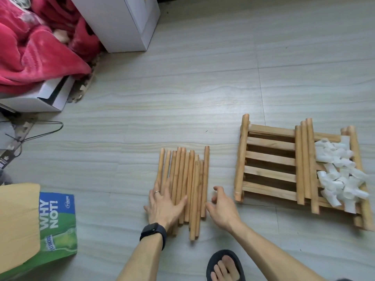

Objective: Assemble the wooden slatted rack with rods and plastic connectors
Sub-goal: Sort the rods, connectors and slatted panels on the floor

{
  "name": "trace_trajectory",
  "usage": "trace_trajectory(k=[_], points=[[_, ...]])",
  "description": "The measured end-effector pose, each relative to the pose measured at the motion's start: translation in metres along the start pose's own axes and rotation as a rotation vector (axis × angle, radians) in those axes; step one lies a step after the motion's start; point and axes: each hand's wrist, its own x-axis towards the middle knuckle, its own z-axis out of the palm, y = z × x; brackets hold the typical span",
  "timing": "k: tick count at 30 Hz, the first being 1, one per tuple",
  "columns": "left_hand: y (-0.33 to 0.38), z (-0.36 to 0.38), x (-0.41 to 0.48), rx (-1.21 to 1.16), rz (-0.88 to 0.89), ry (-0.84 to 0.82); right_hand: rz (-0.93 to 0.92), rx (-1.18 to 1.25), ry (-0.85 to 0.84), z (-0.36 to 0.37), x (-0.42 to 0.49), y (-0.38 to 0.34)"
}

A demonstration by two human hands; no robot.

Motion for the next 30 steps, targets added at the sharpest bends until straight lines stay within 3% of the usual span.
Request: trace_trajectory(k=[3, 10, 17, 22, 30], points=[[0.016, 0.012, -0.006, 0.061, -0.025, -0.126, -0.078, -0.079, -0.018, 0.003, -0.006, 0.001], [0.038, 0.011, 0.004, -0.008, -0.148, -0.056, -0.241, -0.527, -0.13, 0.013, -0.025, 0.014], [0.041, 0.014, 0.007, -0.013, -0.125, -0.033, -0.265, -0.449, -0.14, 0.016, -0.038, 0.028], [0.023, 0.028, -0.013, 0.178, 0.156, -0.014, -0.231, -0.369, -0.079, 0.019, -0.042, 0.029], [0.026, 0.025, -0.004, 0.152, 0.062, -0.015, -0.262, -0.423, -0.095, 0.019, -0.049, 0.039]])
